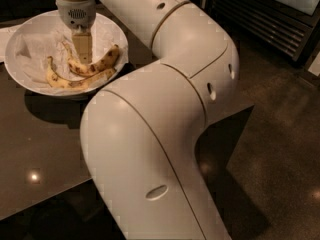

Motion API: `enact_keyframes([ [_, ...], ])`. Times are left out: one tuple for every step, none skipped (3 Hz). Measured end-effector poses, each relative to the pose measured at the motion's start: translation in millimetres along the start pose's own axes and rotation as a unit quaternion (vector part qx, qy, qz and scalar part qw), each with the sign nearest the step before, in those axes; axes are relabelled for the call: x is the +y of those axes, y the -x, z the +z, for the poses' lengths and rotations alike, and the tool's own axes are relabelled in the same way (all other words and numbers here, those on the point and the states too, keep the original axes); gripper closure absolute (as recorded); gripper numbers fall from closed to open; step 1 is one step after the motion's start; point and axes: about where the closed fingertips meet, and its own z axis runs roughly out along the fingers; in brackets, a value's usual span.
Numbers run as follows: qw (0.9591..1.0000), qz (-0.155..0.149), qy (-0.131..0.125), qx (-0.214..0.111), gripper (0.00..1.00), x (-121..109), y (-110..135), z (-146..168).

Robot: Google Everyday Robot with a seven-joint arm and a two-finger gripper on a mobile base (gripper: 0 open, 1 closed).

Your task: Pick banana from white bowl

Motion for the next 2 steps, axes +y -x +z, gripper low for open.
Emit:
enact_keyframes([
  [0.9999, -0.002, 0.009, 0.006, 0.54, 1.1, 0.0, 8.3],
  [0.9998, -0.003, 0.018, 0.01, 0.54, 2.4, -1.0, 14.5],
])
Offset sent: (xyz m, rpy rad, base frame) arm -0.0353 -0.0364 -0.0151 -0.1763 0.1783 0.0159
